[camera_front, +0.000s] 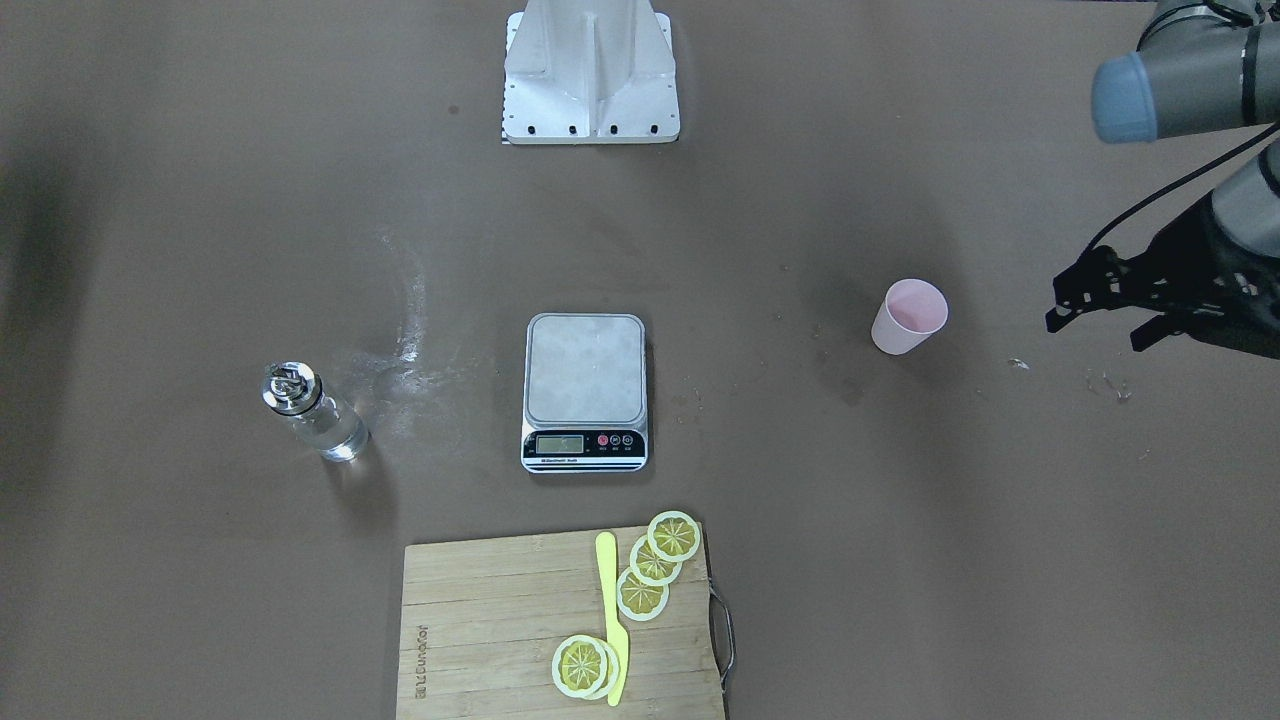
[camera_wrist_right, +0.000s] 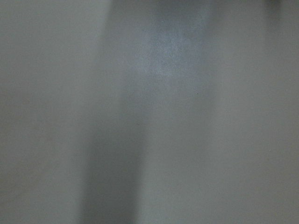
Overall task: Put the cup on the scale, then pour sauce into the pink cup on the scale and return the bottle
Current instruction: 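Grasp the pink cup with the left gripper while the right arm moves in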
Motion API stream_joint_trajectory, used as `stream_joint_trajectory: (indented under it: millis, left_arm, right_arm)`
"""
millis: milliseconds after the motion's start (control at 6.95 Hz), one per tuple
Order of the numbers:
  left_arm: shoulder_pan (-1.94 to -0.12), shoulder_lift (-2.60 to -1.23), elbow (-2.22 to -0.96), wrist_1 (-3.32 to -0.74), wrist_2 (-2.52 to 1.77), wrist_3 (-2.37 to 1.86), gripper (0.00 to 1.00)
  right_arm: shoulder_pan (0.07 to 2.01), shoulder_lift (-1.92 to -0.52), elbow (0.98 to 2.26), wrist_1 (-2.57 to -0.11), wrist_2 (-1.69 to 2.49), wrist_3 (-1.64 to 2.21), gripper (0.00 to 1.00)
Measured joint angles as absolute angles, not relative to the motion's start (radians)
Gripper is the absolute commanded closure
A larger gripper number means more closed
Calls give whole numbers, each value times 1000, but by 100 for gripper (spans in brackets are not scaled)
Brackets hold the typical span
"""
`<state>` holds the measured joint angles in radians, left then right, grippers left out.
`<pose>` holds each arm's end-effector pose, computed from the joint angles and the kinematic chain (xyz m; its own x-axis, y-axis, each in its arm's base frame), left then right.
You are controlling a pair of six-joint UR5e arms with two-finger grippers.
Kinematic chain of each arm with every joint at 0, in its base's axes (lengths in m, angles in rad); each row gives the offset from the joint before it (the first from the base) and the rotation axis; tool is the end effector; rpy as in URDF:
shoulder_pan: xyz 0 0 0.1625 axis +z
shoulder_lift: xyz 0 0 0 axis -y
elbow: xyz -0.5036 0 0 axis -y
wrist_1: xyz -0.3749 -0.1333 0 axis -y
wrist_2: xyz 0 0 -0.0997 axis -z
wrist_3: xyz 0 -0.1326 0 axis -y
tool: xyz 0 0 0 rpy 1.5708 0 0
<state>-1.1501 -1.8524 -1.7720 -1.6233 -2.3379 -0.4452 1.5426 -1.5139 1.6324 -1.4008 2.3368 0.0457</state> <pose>0.2100 -0.5704 0.5035 0.6139 0.2189 -0.7584 -0.0963 0.9744 0.2033 0.0266 -0.5246 0.6842 0.7153 -0.1735 0.6769 -0.0057 0.9672 0.2539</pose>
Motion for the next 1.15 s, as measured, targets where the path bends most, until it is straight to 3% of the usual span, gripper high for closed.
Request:
stream_joint_trajectory:
  millis: [576, 1152]
  left_arm:
    - [-989, -1852, -1769, -1712, -2258, -581, 3]
    - [-952, -1834, -1763, -1747, -2242, -595, 3]
  right_arm:
    - [1509, -1520, 1635, -1401, 2340, 44, 0]
    - [1391, -1512, 1696, -1398, 2385, 58, 0]
